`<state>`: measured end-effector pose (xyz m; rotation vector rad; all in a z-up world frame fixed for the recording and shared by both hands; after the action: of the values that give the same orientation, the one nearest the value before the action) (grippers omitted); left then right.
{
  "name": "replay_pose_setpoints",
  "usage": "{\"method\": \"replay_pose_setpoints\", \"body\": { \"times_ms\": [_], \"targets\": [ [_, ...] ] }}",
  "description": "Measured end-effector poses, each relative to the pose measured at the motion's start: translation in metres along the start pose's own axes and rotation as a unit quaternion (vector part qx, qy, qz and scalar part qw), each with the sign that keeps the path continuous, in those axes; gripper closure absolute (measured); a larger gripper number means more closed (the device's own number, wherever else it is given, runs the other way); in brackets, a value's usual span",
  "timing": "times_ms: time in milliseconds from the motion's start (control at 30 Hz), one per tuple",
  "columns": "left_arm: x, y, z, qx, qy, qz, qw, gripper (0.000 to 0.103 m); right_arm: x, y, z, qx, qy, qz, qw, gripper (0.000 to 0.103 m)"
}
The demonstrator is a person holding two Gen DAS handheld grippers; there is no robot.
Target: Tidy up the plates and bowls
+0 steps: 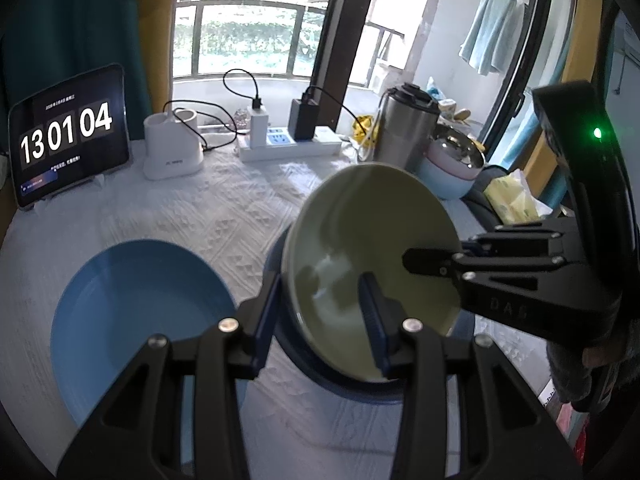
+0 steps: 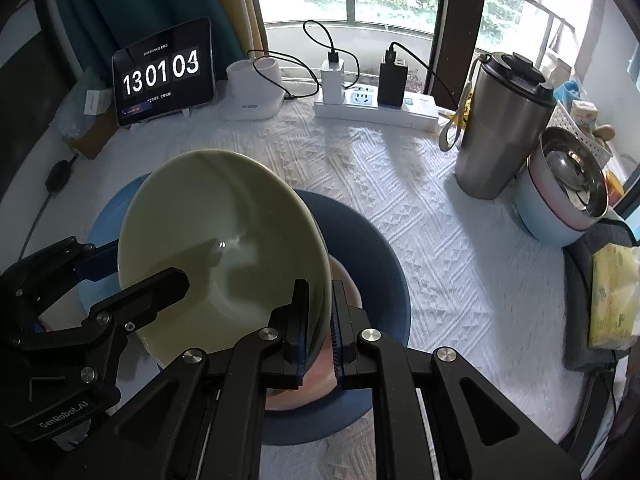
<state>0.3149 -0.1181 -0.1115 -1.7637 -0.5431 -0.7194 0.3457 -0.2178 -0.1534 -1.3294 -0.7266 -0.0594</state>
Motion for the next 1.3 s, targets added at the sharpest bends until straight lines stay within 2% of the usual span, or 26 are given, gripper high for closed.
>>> {"method": "replay_pose_setpoints", "body": {
  "times_ms": [333,867,1067,1300],
  "targets": [
    [-0.011,-0.001,-0.009,-0.008,0.014,0.008,0.9998,0.062,-0.017,0.001,0.000,-0.005,0.005,0.011,1.000,0.092],
    [-0.022,0.021,-0.012,-0.004,0.026,0.037,0.9990,0.062,-0.023,0.013,-0.011,-0.009,0.019,0.035,0.999,0.090],
    [-0.022,0.022,-0.012,0.003,0.033,0.032,0.9990,0.062,-0.022,0.014,-0.014,-0.025,0.013,0.037,0.999,0.087],
    [-0.019,0.021,-0.011,-0.002,0.033,0.030,0.9990,0.062,-0.021,0.014,-0.015,-0.018,0.023,0.039,0.999,0.086]
  ]
}}
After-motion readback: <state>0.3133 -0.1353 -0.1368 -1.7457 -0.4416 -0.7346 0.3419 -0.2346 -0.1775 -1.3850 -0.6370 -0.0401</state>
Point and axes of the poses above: each gripper's, at about its wrist camera, not at the fingertips, and y roughly the way its jaws point, z to its left, x to its top, the point moved 10 cm from there along y, roughly the way its jaws point
